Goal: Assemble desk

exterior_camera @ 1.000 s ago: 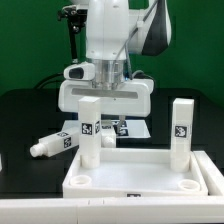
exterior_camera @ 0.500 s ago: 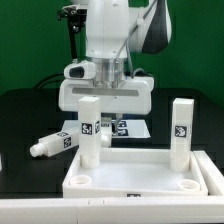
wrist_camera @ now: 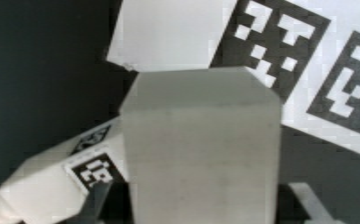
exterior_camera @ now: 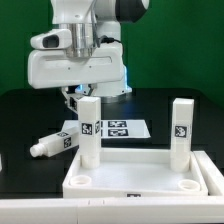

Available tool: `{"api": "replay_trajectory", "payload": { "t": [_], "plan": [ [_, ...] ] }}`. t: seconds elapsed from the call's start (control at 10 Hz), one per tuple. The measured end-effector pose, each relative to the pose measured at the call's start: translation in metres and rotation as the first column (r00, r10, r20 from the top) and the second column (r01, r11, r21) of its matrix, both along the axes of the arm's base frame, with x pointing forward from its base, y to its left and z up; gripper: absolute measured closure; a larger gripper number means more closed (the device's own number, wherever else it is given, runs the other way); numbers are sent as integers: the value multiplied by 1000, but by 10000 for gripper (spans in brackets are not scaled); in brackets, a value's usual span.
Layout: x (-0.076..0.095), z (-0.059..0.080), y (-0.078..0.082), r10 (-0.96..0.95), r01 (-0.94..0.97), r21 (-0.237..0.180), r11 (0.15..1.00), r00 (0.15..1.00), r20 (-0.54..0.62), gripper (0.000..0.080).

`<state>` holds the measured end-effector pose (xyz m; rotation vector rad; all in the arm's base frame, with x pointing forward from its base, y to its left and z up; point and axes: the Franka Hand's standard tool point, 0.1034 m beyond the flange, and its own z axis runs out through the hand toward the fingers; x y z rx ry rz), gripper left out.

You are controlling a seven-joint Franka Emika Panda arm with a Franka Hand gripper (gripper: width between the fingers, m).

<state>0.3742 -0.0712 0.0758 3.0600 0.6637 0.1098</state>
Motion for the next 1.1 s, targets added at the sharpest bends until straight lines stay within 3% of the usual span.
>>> {"api": "replay_trajectory", "payload": {
  "t": [0.2, 0.3, 0.5, 0.6, 1.0, 1.1],
  "plan": [
    [3, 2, -4, 183, -183, -12, 983, 983, -2, 514],
    [3, 8, -18, 343, -343, 4, 939, 939, -19, 514],
    [-9, 5, -51, 550, -541, 108, 834, 831, -80, 514],
    [-9, -10, -63, 581, -568, 129, 813, 806, -112, 514],
    [-11, -14, -67, 769, -757, 137, 639, 631, -101, 512],
    [-12, -18, -73, 832, -819, 146, 555, 547, -90, 512]
  ]
}}
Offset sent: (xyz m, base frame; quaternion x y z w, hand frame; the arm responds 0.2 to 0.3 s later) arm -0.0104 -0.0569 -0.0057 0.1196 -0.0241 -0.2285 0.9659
